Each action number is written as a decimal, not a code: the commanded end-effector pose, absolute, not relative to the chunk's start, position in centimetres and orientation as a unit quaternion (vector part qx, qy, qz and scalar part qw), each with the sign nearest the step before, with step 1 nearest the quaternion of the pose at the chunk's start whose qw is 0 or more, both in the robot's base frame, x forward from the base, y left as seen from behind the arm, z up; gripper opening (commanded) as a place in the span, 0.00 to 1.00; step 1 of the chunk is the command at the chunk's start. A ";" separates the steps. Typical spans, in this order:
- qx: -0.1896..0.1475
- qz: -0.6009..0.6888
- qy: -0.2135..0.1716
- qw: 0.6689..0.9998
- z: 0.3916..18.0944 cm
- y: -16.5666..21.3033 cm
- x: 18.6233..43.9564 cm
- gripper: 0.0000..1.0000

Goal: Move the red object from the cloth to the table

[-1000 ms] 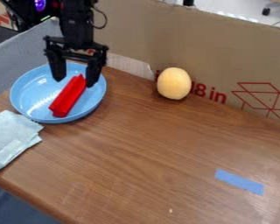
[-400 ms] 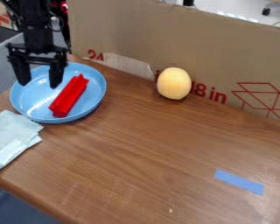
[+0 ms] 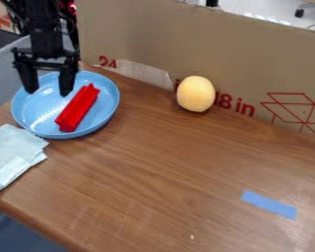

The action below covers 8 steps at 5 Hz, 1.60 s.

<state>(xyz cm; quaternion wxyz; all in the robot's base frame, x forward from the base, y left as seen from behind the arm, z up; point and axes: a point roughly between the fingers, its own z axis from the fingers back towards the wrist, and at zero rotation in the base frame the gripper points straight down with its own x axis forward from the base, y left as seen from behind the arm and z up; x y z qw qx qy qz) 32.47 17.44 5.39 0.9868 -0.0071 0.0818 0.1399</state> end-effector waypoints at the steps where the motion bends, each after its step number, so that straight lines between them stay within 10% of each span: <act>1: 0.003 0.143 0.058 0.988 5.7 15.8 34.2 1.00; 7: 0.045 0.192 0.100 0.975 4.5 19.0 34.9 1.00; 8: 0.052 0.201 0.093 0.974 3.9 18.3 34.6 0.00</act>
